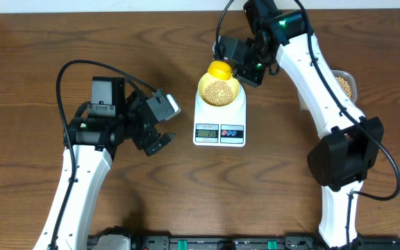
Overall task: Scoop item into bowl and weigh 50g on scale
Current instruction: 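Tilt the scoop with the right gripper to pour soybeans into the bowl, then move the empty scoop right back into the soybean tub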
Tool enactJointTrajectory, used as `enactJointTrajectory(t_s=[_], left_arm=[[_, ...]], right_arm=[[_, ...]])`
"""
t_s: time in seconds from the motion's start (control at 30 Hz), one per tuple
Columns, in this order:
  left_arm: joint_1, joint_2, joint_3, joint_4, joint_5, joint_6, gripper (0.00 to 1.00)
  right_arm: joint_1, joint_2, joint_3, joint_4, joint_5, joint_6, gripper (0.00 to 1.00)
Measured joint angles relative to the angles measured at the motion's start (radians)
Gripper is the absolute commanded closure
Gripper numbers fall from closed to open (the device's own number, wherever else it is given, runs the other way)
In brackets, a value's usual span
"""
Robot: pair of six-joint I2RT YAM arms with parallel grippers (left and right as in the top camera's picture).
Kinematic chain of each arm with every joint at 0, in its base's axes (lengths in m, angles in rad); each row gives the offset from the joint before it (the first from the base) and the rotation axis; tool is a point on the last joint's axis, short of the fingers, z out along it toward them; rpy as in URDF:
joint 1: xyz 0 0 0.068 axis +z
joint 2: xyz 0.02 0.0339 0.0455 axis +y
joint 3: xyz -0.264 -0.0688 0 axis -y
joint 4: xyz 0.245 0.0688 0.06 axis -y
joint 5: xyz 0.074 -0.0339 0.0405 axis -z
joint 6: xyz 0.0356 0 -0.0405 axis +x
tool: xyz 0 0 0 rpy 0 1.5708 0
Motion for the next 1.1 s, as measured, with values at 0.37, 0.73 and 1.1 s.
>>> enactJointTrajectory(t_s=[0.37,0.73,1.1], left_arm=[[0.0,0.0,0.0,0.0,0.0,0.0,0.02],[0.0,0.0,0.0,0.0,0.0,0.0,0.02],[0.0,0.0,0.0,0.0,0.0,0.0,0.02]], right_arm=[[-0.014,-0.012,0.0,0.001,-0.008,0.101,0.99],[-0.3,-0.121,0.065,-0.029,-0.011,0.306,0.99],[-0.495,-0.129,0.018,-0.14,0.051,0.352,0.99]])
